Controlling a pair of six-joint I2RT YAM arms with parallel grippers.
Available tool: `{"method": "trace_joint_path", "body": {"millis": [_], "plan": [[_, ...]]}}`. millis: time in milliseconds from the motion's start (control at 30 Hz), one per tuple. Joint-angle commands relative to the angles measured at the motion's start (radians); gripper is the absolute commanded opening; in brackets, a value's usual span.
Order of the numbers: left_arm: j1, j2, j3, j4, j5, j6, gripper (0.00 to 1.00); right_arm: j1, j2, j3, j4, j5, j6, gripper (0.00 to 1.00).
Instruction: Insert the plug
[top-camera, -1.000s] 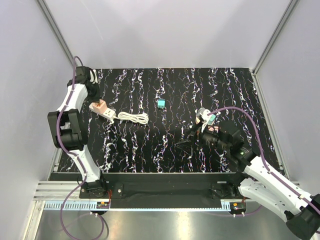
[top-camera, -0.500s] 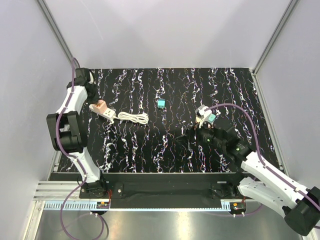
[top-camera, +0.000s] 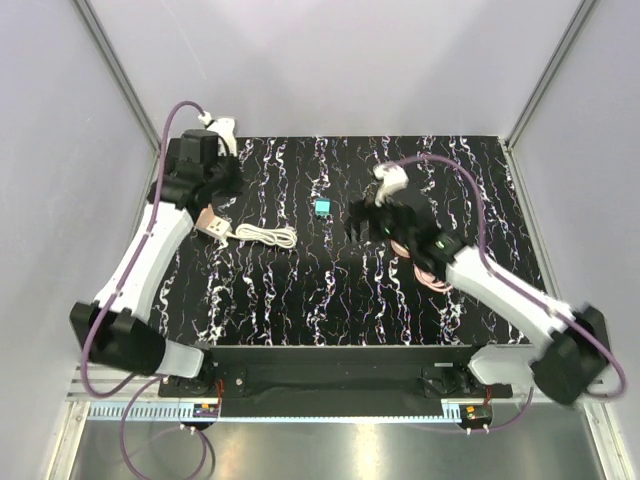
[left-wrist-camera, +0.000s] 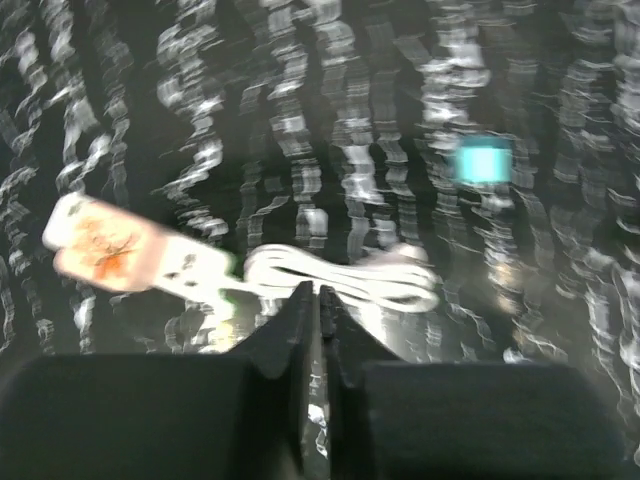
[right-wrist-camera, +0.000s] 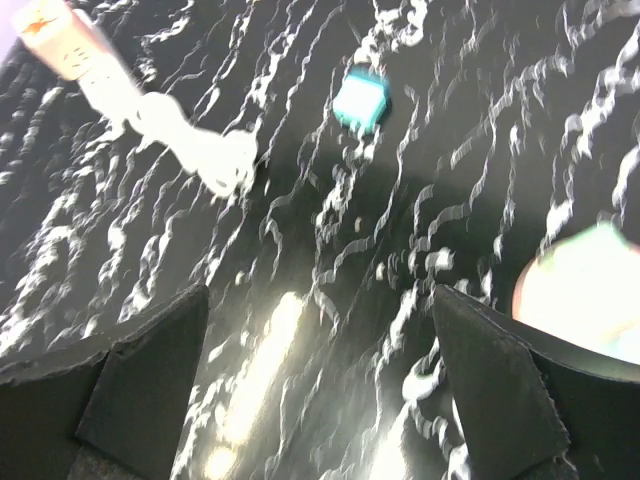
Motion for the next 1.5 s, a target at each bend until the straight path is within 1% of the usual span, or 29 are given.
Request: {"method": "trace_joint_path", "body": {"millis": [0,33,67,133,167,233,300,333,367,400,433,467,500,567,600,633,667,700,733,800,833,900,1067,1100,1167,1267,1400,1433,1467], "plan": [[-0.094,-0.13,-0.033,0.001,0.063,0.004,0.23,-0.002,0.194,0.157,0.032,0.037,-0.144,1.0],[-0.108,-0.188,-0.047,0.001,0.074,-0.014,0.38,-0.006,0.232,0.212,0.033,0.032,-0.199,1.0],[-0.122,-0.217,-0.085,0.015,0.142,-0.02,0.99,-0.008,0.31,0.237,0.041,0.031,-0.224,1.0],[-0.128,-0.291,-0.117,0.023,0.215,-0.042,0.99,-0.023,0.392,0.307,0.053,-0.004,-0.304,1.0],[-0.133,-0.314,-0.157,0.041,0.239,-0.049,0.99,-0.029,0.474,0.33,0.056,-0.067,-0.322,1.0],[-0.133,-0.386,-0.197,0.069,0.293,-0.059,0.99,-0.037,0.588,0.407,0.056,-0.112,-0.364,1.0],[-0.133,-0.44,-0.266,0.122,0.308,-0.08,0.99,-0.038,0.653,0.459,0.058,-0.132,-0.404,1.0],[-0.133,-0.498,-0.295,0.151,0.316,-0.077,0.99,-0.037,0.685,0.512,0.059,-0.135,-0.416,1.0],[-0.133,-0.53,-0.349,0.211,0.321,-0.079,0.99,-0.04,0.741,0.539,0.063,-0.15,-0.427,0.99],[-0.133,-0.614,-0.387,0.257,0.344,-0.089,0.99,-0.043,0.769,0.563,0.064,-0.161,-0.444,0.99],[-0.134,-0.661,-0.471,0.37,0.391,-0.103,0.99,-0.048,0.826,0.612,0.063,-0.175,-0.45,0.98],[-0.134,-0.707,-0.508,0.418,0.397,-0.123,0.99,-0.051,0.852,0.634,0.06,-0.199,-0.456,0.97],[-0.134,-0.781,-0.538,0.463,0.402,-0.158,0.99,-0.054,0.877,0.654,0.061,-0.204,-0.461,0.96],[-0.136,-0.834,-0.593,0.527,0.382,-0.184,0.99,-0.06,0.952,0.714,0.053,-0.189,-0.45,0.92],[-0.134,-0.857,-0.601,0.528,0.372,-0.212,0.99,-0.069,0.976,0.753,0.047,-0.18,-0.426,0.9],[-0.136,-0.859,-0.604,0.529,0.376,-0.226,0.99,-0.072,1.021,0.775,0.038,-0.172,-0.409,0.88],[-0.136,-0.859,-0.608,0.534,0.387,-0.249,0.99,-0.077,1.042,0.798,0.014,-0.154,-0.39,0.82],[-0.136,-0.845,-0.605,0.529,0.391,-0.326,0.99,-0.081,1.059,0.833,0.004,-0.146,-0.352,0.8],[-0.136,-0.836,-0.583,0.5,0.422,-0.35,0.99,-0.084,1.085,0.844,0.0,-0.137,-0.33,0.79],[-0.134,-0.798,-0.55,0.476,0.469,-0.352,0.99,-0.085,1.102,0.861,-0.005,-0.121,-0.278,0.78],[-0.134,-0.787,-0.53,0.463,0.524,-0.34,0.99,-0.083,1.115,0.873,-0.006,-0.12,-0.261,0.77],[-0.134,-0.767,-0.526,0.446,0.546,-0.329,0.99,-0.083,1.124,0.884,-0.008,-0.101,-0.202,0.76],[-0.133,-0.796,-0.57,0.431,0.494,-0.315,0.99,-0.083,1.13,0.881,-0.023,-0.038,-0.079,0.72],[-0.133,-0.794,-0.57,0.423,0.483,-0.301,0.95,-0.083,1.13,0.881,-0.025,-0.045,-0.064,0.72],[-0.131,-0.794,-0.569,0.388,0.402,-0.298,0.94,-0.083,1.129,0.887,-0.023,-0.069,-0.034,0.71],[-0.11,-0.778,-0.567,0.383,0.41,-0.292,0.93,-0.083,1.121,0.896,-0.026,-0.055,0.074,0.73],[-0.081,-0.759,-0.566,0.38,0.443,-0.277,0.84,-0.083,1.13,0.93,-0.045,-0.026,0.209,0.73],[-0.068,-0.755,-0.564,0.377,0.448,-0.277,0.92,-0.083,1.148,0.941,-0.058,-0.02,0.232,0.72],[-0.065,-0.752,-0.566,0.371,0.431,-0.283,0.95,-0.081,1.159,0.953,-0.068,-0.017,0.263,0.71]]}}
